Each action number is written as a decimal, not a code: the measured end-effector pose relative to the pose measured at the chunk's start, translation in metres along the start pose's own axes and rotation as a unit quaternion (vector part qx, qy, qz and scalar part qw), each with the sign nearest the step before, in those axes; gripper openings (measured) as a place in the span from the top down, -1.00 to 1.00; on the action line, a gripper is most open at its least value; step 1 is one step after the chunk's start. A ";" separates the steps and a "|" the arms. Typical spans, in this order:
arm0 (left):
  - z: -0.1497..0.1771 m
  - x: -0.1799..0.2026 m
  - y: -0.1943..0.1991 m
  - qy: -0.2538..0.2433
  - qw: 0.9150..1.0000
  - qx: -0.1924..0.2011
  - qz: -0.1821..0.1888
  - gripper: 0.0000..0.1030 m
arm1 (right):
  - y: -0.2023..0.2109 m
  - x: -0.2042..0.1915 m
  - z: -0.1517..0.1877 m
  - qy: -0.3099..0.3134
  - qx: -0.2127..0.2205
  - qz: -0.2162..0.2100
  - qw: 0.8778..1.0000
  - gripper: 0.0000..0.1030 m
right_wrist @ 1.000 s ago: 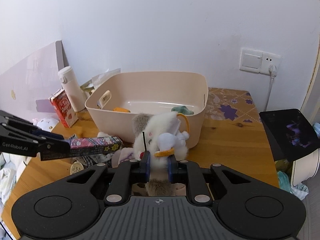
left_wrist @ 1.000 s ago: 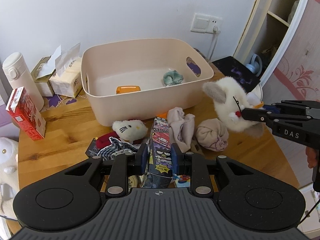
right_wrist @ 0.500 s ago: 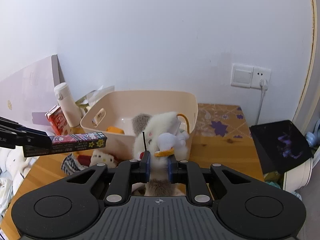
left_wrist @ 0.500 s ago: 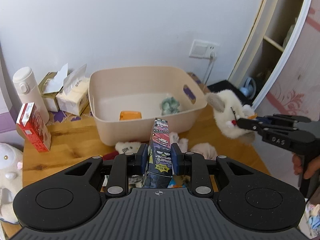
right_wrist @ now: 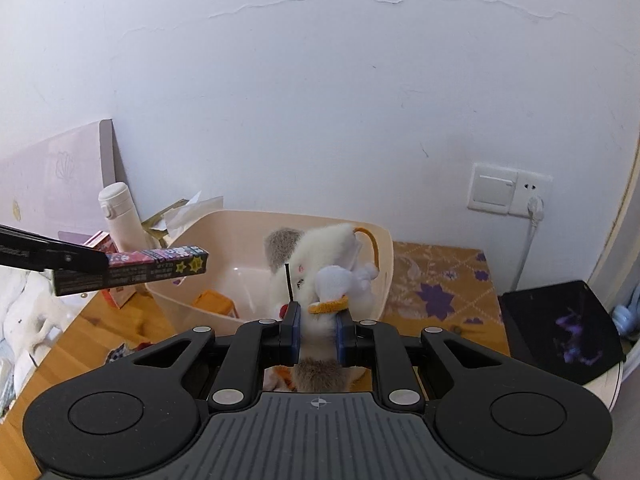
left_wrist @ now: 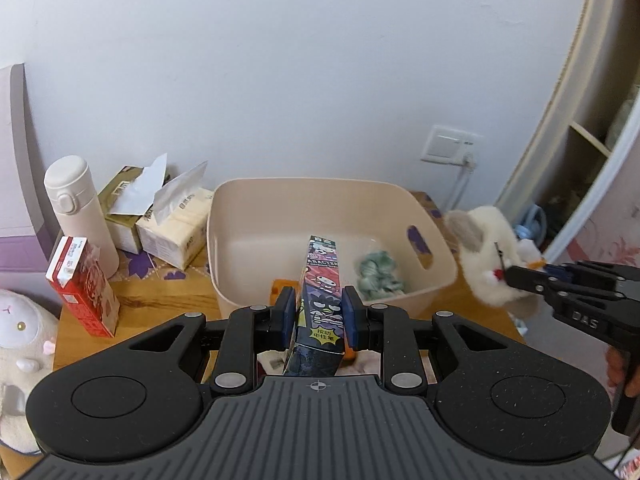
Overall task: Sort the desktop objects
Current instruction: 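Carry candy box with left tool while right tool carries plush to bin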
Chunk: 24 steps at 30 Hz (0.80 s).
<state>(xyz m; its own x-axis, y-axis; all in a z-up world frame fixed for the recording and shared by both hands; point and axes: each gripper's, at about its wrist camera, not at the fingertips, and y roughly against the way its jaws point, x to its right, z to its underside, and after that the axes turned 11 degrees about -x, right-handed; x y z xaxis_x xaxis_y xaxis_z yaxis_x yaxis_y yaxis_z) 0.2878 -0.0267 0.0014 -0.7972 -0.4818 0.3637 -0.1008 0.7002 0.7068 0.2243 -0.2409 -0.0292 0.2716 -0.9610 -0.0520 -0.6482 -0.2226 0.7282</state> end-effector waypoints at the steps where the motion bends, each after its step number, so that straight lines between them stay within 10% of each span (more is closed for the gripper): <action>1: -0.003 -0.001 -0.006 0.002 1.000 -0.001 -0.003 0.52 | -0.003 0.001 -0.003 0.003 0.000 0.000 1.000 0.69; 24: -0.040 -0.007 -0.137 0.008 0.996 -0.070 -0.051 0.51 | -0.118 0.014 -0.046 0.052 -0.058 -0.012 0.997 0.69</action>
<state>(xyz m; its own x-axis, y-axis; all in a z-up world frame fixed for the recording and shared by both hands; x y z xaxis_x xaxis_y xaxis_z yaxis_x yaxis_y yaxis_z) 0.3310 -0.1406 -0.0734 -0.7773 -0.5563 0.2940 -0.0965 0.5671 0.8180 0.3371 -0.2203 -0.0847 0.3619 -0.9322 -0.0030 -0.5566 -0.2186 0.8015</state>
